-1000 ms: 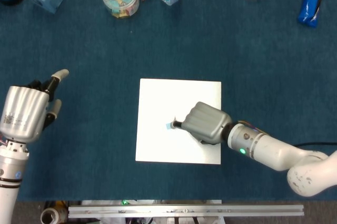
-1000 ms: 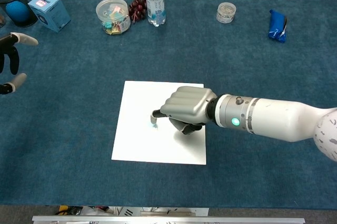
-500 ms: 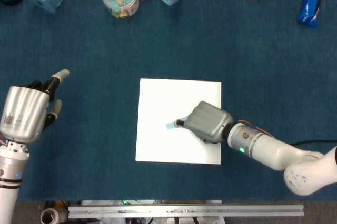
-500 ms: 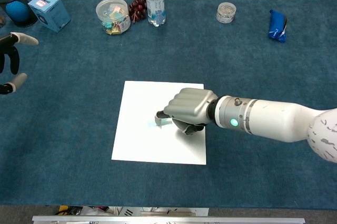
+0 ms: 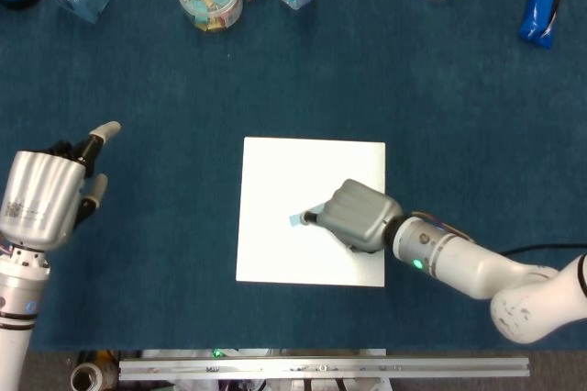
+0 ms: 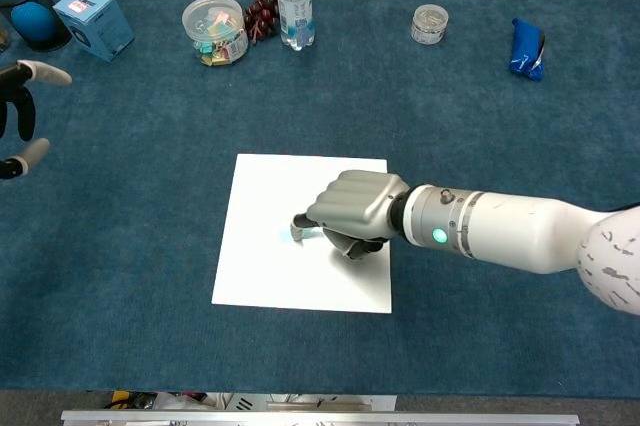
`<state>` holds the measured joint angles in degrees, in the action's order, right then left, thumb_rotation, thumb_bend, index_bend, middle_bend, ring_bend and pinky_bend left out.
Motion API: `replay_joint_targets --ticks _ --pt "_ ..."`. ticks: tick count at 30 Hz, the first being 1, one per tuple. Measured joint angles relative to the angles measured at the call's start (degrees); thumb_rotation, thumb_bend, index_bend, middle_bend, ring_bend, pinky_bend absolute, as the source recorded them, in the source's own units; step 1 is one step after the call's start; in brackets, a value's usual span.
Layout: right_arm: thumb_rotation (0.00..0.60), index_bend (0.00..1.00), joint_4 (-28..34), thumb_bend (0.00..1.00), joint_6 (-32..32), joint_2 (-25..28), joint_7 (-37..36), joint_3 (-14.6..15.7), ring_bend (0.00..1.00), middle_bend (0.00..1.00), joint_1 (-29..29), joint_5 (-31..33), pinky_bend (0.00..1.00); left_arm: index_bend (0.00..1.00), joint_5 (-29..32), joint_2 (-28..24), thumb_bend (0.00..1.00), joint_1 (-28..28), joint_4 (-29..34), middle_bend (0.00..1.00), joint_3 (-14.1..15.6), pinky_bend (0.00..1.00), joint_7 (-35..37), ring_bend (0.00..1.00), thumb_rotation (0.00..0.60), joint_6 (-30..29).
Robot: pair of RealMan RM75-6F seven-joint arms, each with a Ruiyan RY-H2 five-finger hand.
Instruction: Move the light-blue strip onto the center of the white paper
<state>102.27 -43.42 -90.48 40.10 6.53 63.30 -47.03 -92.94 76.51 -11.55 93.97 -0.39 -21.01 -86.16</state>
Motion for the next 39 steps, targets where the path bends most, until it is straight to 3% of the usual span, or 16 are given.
replay_joint_targets --ticks 39 --pt "0.6 0.23 -3.82 1.0 -1.33 -4.99 0.27 -1.14 1.0 1.0 2.58 2.87 1.0 0.25 0.01 -0.29 0.33 0.96 -0.69 0.62 -0.58 0.87 1.27 0.63 0.6 0.24"
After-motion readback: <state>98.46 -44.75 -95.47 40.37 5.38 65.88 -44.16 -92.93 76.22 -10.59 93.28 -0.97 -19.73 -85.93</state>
